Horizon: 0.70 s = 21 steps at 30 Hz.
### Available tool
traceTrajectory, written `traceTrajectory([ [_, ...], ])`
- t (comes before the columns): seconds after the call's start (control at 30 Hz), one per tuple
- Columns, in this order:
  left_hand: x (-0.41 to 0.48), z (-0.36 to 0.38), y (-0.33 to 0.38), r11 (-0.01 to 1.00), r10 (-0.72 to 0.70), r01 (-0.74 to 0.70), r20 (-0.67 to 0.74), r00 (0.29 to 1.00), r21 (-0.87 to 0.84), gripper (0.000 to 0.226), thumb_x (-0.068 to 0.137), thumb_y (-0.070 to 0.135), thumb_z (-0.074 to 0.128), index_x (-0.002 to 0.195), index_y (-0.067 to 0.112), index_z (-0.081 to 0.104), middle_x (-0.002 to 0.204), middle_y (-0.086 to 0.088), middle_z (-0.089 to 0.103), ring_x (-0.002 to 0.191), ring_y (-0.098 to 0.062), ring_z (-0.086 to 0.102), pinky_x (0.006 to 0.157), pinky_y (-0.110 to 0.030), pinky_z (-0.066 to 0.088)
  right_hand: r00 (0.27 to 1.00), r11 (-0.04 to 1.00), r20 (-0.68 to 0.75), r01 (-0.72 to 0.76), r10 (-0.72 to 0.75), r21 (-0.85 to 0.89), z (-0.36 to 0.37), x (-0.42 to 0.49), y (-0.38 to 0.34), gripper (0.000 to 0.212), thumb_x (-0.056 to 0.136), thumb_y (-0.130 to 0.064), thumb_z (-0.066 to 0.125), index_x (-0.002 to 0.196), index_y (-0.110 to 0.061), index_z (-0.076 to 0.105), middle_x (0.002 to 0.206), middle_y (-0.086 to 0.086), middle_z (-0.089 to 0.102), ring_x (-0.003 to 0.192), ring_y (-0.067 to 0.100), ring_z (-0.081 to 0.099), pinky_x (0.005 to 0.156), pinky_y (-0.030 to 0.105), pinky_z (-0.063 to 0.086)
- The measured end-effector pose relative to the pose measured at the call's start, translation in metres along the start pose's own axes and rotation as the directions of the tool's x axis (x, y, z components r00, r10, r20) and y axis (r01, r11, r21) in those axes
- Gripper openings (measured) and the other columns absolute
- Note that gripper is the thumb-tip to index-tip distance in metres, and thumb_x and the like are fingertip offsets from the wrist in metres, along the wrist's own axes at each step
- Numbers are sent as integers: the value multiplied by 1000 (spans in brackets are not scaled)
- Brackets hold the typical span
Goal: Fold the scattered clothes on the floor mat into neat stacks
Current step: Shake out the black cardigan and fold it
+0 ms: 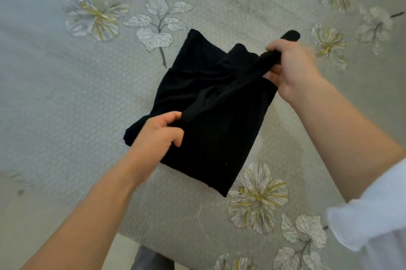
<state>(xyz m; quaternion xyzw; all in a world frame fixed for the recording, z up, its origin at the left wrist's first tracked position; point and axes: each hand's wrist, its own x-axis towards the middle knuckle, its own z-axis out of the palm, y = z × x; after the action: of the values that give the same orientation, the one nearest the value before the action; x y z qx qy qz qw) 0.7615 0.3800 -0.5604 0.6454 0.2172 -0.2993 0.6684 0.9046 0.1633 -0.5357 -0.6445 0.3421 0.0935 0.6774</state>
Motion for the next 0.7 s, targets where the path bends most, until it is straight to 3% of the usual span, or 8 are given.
traceTrajectory([
  [0.1,5,-41,-10,990,-73,42,-237,969,-132,46,56,8,50,96,18,71,84,0,69,80,-17,60,66,-29,46,973,999,232,18,-10,-33,54,-8,-5,9,87,-11,58,94,-7,55,79,6,63,66,17,67,60,29,56],
  [0.17,5,-61,-20,989,-85,32,-382,920,-144,31,76,11,49,93,26,70,89,5,70,83,-13,63,66,-28,47,956,967,293,72,3,-245,72,-9,3,14,88,-21,60,100,-13,58,98,6,67,85,17,69,74,32,58],
  [0.27,-4,-73,-42,996,-46,-8,-559,828,-94,31,80,37,50,107,29,62,96,11,65,88,-6,63,72,-27,48,976,769,130,218,-175,-601,66,-7,31,26,84,-23,63,109,-20,55,101,-4,62,93,11,60,81,28,50],
  [0.4,-18,-62,-67,974,-201,98,-570,797,-206,37,79,50,57,101,21,61,92,-1,67,82,-17,65,73,-37,53,883,643,-115,237,-455,-729,30,-11,69,50,79,-24,67,123,-11,47,126,5,46,111,17,47,88,25,39],
  [0.47,-17,-51,-71,940,-305,190,-450,839,-284,29,84,47,59,96,22,64,88,-4,72,80,-19,69,73,-37,56,888,710,-284,63,-360,-702,17,-8,79,64,76,-32,71,128,-8,41,133,8,38,118,22,43,93,31,39],
  [0.53,-14,-38,-69,930,-316,224,-323,892,-290,21,84,42,64,98,27,64,88,3,74,78,-11,71,68,-29,55,943,866,-321,-87,-88,-493,12,-4,84,67,76,-37,74,128,-7,44,132,5,46,113,20,51,91,34,46],
  [0.6,-11,-24,-65,939,-258,170,-284,923,-299,21,86,32,66,106,31,60,100,9,70,85,-7,70,73,-24,56,975,940,-208,-140,76,-311,9,-2,83,43,77,-31,76,110,-9,60,111,2,65,100,19,64,84,34,54],
  [0.7,-9,-12,-56,950,-175,55,-376,910,-307,35,94,28,57,128,29,47,122,7,60,110,-11,59,99,-36,47,985,941,-155,-120,74,-315,-1,-7,77,17,75,-20,76,87,-15,65,91,0,71,80,14,70,72,31,58],
])
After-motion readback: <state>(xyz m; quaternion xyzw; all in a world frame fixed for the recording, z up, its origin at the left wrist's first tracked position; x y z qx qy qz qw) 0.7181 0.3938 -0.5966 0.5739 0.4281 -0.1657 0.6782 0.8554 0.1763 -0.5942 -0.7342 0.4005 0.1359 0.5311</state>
